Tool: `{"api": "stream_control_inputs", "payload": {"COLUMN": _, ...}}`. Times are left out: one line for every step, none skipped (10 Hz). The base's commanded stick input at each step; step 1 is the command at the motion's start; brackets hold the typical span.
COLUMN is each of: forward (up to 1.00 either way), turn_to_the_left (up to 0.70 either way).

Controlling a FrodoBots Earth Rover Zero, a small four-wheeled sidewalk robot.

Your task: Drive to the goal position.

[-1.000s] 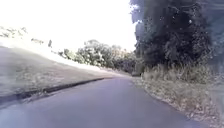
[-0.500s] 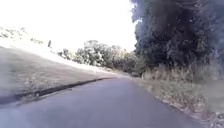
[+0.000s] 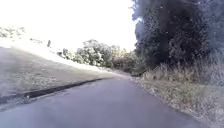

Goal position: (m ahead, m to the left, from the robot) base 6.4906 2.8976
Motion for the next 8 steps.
{"api": "stream_control_inputs", "payload": {"forward": 0.70, "turn_to_the_left": 0.00}}
{"api": "stream_control_inputs", "payload": {"forward": 0.70, "turn_to_the_left": 0.00}}
{"api": "stream_control_inputs", "payload": {"forward": 0.70, "turn_to_the_left": 0.00}}
{"api": "stream_control_inputs", "payload": {"forward": 0.70, "turn_to_the_left": 0.00}}
{"api": "stream_control_inputs", "payload": {"forward": 0.70, "turn_to_the_left": 0.00}}
{"api": "stream_control_inputs", "payload": {"forward": 0.70, "turn_to_the_left": 0.00}}
{"api": "stream_control_inputs", "payload": {"forward": 0.70, "turn_to_the_left": 0.00}}
{"api": "stream_control_inputs", "payload": {"forward": 0.70, "turn_to_the_left": 0.00}}
